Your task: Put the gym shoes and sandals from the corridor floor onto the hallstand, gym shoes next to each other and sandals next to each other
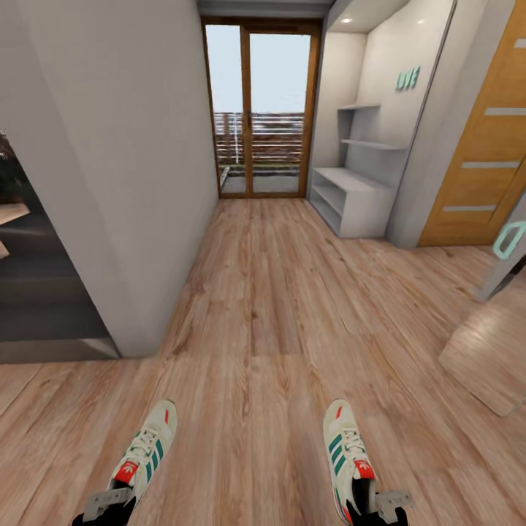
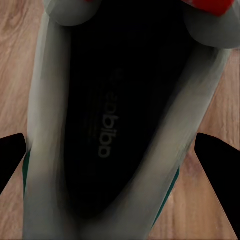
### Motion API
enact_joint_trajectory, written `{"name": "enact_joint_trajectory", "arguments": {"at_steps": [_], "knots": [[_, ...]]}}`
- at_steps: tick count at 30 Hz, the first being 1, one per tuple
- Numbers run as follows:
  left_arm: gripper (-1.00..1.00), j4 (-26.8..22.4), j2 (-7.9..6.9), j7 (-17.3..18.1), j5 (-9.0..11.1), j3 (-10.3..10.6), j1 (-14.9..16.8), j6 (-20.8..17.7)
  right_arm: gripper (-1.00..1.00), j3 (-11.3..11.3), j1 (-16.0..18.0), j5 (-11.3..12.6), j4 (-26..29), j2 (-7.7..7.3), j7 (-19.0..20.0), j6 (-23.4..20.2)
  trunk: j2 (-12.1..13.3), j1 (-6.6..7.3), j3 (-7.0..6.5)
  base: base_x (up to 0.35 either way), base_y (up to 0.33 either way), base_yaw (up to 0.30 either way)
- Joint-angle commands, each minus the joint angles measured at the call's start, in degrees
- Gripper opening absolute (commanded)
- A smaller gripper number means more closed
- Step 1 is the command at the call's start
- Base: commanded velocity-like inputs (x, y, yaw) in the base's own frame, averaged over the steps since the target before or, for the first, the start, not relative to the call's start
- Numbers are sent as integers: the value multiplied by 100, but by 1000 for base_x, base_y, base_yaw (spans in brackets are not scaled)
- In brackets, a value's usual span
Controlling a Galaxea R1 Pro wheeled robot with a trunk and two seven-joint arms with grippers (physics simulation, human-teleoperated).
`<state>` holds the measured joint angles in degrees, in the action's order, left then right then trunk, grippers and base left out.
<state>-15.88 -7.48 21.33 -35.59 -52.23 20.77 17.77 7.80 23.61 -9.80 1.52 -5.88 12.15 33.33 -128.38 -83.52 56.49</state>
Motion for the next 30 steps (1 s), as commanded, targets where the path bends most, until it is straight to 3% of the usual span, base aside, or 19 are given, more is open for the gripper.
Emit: {"name": "enact_joint_trajectory", "arguments": {"at_steps": [1,30], "knots": [[-100,2,1,29,-43,-51,6,50,-100,55,3,-41,-3,-1,24,16,-2,-2,5,340,87,0],[-100,6,10,23,-45,-51,6,85,-100,55,3,-40,-3,-1,24,16,-2,-2,5,340,88,0]]}}
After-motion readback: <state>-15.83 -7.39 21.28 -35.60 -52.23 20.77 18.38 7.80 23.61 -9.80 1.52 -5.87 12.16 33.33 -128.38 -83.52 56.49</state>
